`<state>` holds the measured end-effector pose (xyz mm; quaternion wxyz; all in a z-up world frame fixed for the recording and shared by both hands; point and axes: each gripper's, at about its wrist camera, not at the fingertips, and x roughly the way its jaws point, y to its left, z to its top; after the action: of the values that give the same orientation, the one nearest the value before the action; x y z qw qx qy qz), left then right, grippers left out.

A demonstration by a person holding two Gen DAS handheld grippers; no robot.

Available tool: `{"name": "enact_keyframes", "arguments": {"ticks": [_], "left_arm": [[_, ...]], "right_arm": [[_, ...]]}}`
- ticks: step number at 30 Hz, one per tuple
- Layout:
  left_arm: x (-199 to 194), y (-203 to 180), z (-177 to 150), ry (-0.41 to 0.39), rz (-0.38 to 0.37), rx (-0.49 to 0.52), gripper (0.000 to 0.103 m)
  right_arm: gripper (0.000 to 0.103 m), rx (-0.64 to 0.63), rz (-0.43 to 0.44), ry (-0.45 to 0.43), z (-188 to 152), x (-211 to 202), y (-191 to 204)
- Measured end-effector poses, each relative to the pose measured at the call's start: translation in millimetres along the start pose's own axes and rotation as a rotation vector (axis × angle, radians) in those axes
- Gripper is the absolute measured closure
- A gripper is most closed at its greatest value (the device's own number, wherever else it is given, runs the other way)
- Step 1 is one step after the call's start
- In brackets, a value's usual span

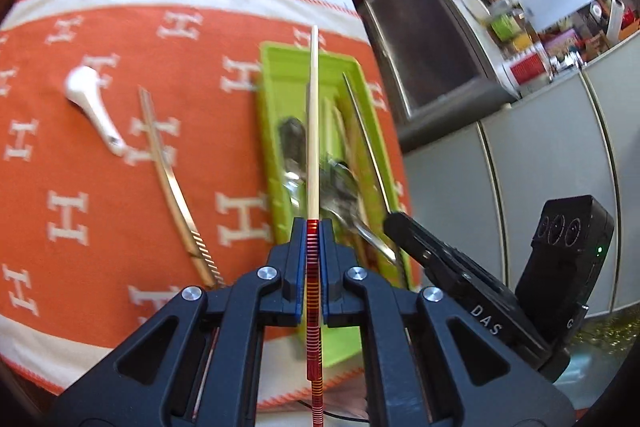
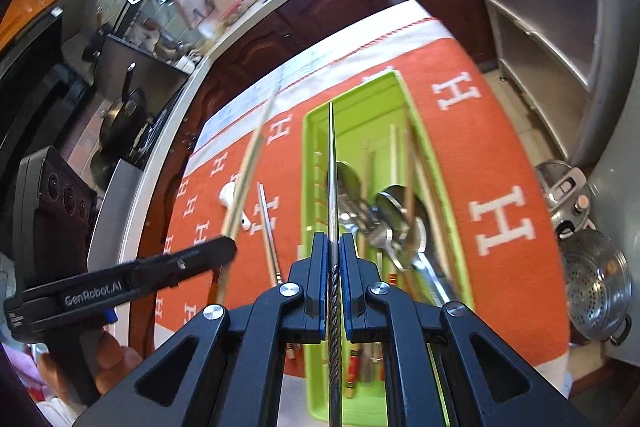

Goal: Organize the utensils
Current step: 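Lower the steel chopstick into the green tray and open the right tool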

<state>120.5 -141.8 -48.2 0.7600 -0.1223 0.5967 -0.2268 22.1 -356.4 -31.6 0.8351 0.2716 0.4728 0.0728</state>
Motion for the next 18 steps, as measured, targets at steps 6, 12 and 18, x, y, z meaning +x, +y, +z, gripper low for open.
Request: {"name": "enact_keyframes", "arguments": {"ticks": [6, 12, 18], "left_arm": [[32, -11, 2, 0.061, -0.017, -0.084, 0.1], [65, -8, 16, 0.074, 0.036, -0.144, 0.1], [78, -18, 31, 0.03, 0.072, -0.075, 0.099]], "right_arm": [[0.098, 0.045, -0.021, -0.003, 0, -5, -23], [0.098, 0.049, -0.041, 0.017, 5, -1, -39], [0.096, 0.027, -0.076, 0.031, 18, 21, -37]]}}
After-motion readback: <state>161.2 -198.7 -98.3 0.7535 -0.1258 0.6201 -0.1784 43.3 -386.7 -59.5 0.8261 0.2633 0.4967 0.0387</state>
